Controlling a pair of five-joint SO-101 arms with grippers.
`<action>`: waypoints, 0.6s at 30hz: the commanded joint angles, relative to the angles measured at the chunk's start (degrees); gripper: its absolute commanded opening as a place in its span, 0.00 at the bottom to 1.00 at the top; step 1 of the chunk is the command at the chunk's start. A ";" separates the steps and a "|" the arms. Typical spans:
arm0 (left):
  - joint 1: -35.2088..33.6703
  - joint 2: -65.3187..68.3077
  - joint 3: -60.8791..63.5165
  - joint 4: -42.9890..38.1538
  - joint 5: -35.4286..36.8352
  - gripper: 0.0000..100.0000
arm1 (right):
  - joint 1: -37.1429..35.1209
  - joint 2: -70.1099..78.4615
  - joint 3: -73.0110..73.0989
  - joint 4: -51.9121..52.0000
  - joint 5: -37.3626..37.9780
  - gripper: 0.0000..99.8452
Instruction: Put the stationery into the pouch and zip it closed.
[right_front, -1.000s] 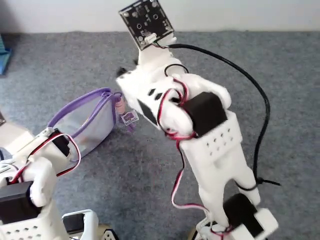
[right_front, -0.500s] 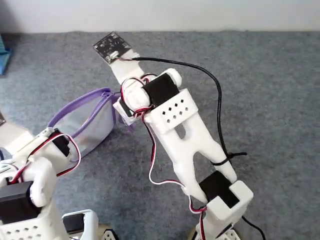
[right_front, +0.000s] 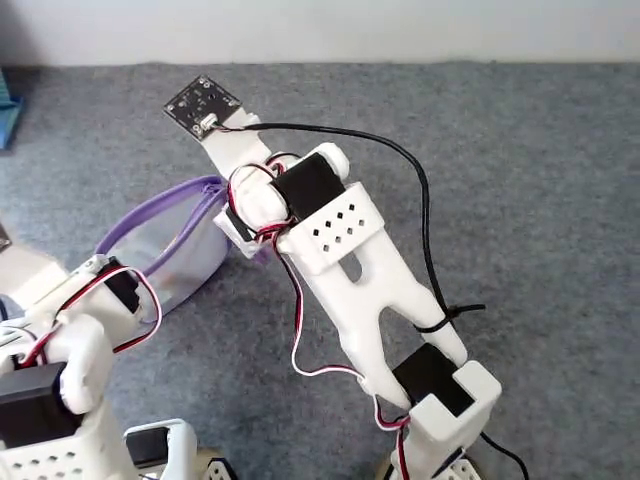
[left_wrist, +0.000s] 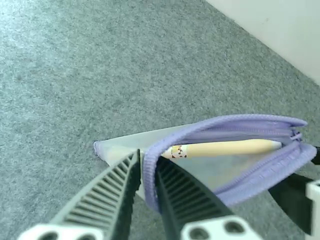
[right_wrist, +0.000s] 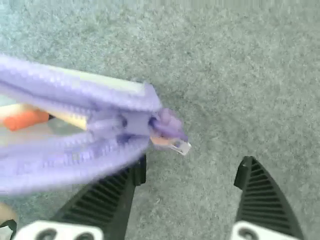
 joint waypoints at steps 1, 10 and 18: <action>-0.09 0.70 1.89 -0.26 0.79 0.01 | -0.75 0.92 -1.67 -2.24 0.70 0.27; -0.09 0.70 1.98 -0.26 0.79 0.01 | -0.48 4.26 -1.67 -10.59 0.70 0.13; -0.09 0.70 1.98 -0.26 0.79 0.01 | 3.74 0.75 -1.76 -4.35 0.70 0.01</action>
